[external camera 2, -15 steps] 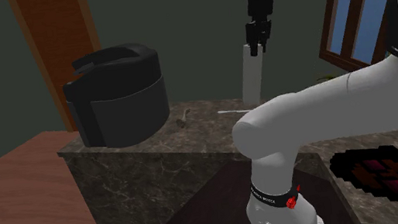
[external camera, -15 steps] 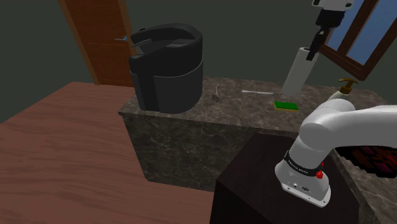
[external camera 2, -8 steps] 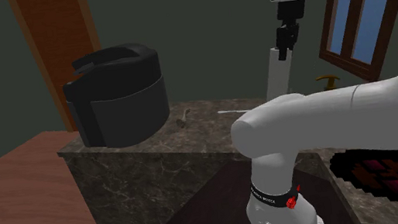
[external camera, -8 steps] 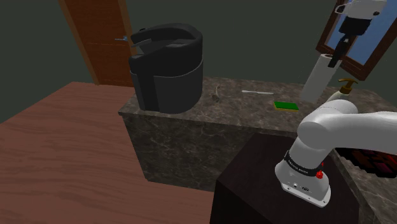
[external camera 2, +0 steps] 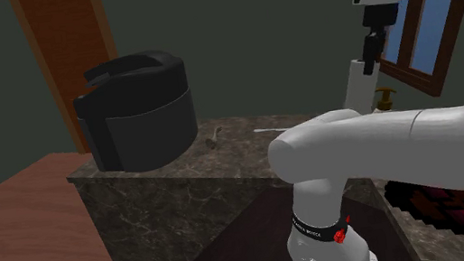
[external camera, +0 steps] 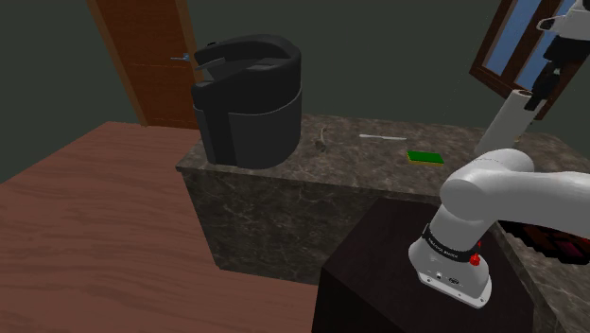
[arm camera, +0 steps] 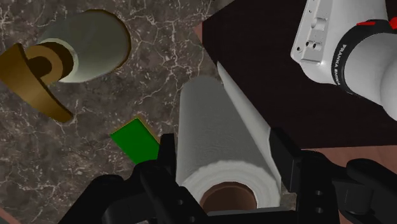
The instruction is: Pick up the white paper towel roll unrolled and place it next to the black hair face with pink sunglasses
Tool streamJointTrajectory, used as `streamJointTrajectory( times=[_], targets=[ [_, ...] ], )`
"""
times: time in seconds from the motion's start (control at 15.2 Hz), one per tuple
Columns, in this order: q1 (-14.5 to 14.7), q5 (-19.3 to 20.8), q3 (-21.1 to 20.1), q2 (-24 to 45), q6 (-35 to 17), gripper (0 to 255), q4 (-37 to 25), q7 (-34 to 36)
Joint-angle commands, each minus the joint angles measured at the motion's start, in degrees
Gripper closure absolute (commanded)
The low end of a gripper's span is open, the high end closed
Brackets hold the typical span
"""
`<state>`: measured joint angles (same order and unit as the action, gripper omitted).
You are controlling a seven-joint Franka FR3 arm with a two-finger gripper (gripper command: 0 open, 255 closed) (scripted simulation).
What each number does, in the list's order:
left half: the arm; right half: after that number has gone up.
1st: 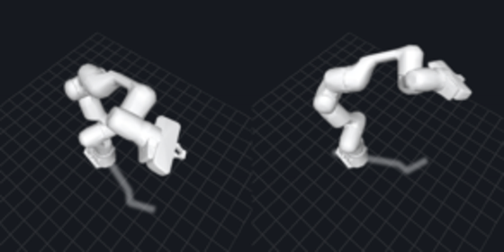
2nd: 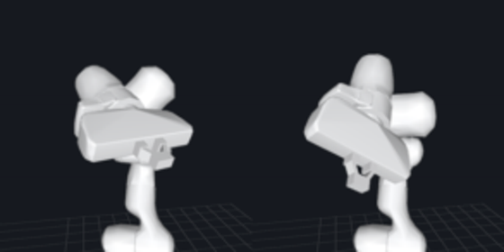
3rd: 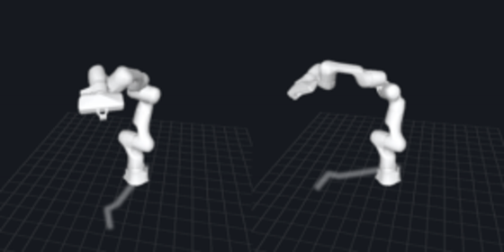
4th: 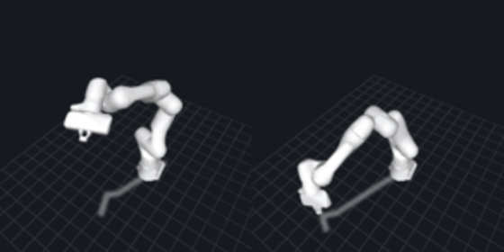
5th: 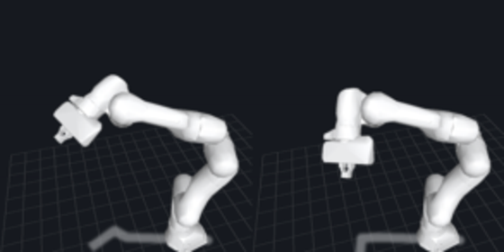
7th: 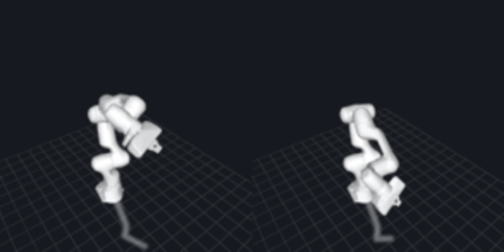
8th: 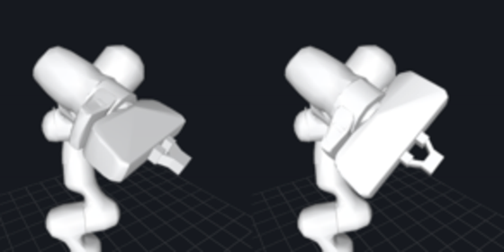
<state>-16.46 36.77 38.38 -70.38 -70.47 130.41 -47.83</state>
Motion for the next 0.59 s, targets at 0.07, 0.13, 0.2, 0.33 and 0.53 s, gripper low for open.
streamJointTrajectory(
  times=[0.07,0.13,0.2,0.33,0.53],
  targets=[
    [-0.5,4.1,3.5,-0.9,1.0,255,-2.4,-4.6],
    [-0.6,5.4,4.6,-1.1,1.2,255,-3.1,-6.0],
    [-0.7,6.6,5.8,-1.3,1.3,255,-4.0,-7.3],
    [-0.6,9.1,8.0,-1.6,1.6,255,-5.8,-10.1],
    [-0.2,12.6,11.3,-1.8,1.8,255,-9.0,-14.3]
  ],
)
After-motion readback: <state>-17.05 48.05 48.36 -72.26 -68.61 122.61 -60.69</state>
